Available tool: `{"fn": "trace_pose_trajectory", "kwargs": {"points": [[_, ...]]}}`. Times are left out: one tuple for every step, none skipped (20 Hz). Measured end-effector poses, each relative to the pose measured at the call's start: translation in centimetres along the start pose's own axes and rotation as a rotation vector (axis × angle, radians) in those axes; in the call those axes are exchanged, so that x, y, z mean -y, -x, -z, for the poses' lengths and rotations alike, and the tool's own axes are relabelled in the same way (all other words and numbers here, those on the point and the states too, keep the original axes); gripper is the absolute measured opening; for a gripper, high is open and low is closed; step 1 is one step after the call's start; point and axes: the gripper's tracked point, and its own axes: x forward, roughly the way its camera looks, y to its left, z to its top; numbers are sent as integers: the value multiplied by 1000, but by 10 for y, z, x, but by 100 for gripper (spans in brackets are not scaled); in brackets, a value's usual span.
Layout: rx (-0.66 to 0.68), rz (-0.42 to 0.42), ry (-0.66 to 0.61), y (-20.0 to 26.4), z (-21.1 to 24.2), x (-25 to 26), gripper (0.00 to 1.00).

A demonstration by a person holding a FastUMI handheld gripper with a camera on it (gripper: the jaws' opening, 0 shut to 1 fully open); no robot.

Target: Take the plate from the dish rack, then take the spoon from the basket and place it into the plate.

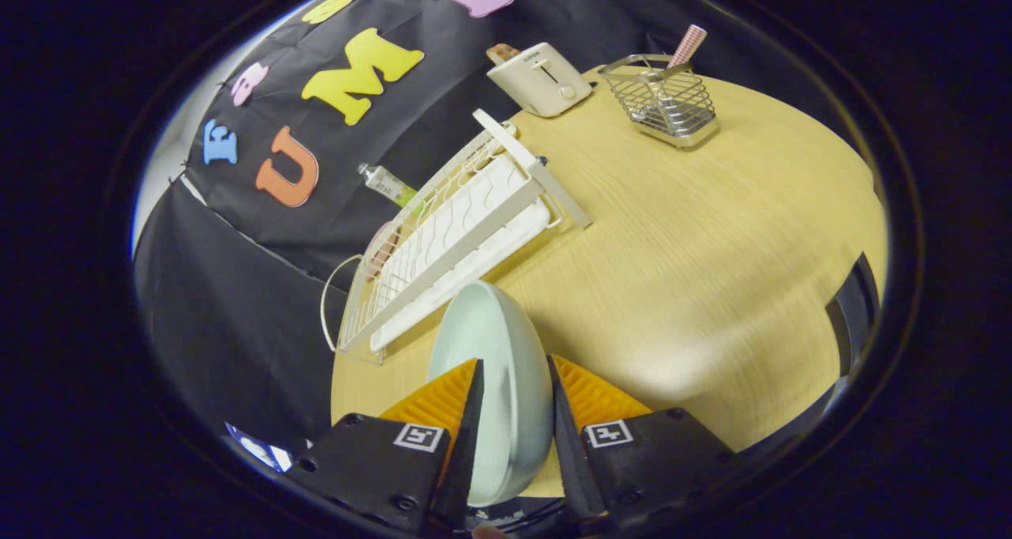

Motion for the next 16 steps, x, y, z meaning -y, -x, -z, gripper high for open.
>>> {"fn": "trace_pose_trajectory", "kwargs": {"points": [[8, 4, 15, -1, -1, 1, 53], [15, 4, 27, -1, -1, 1, 55], [24, 0, 37, -2, -4, 0, 56], [36, -8, 46, -1, -6, -2, 58], [54, -8, 63, 1, -9, -3, 58], [82, -1, 93, 5, -15, -4, 60], [120, 17, 129, 9, -23, -3, 60], [166, 41, 173, 15, -31, -1, 62], [223, 79, 221, 22, -42, 4, 63], [282, 119, 275, 31, -53, 7, 64], [338, 158, 324, 41, -63, 11, 66], [389, 187, 365, 50, -70, 13, 67], [426, 207, 403, 61, -75, 15, 69], [459, 223, 434, 71, -79, 18, 70], [486, 235, 454, 82, -83, 22, 72], [511, 248, 467, 91, -88, 29, 74]]}}
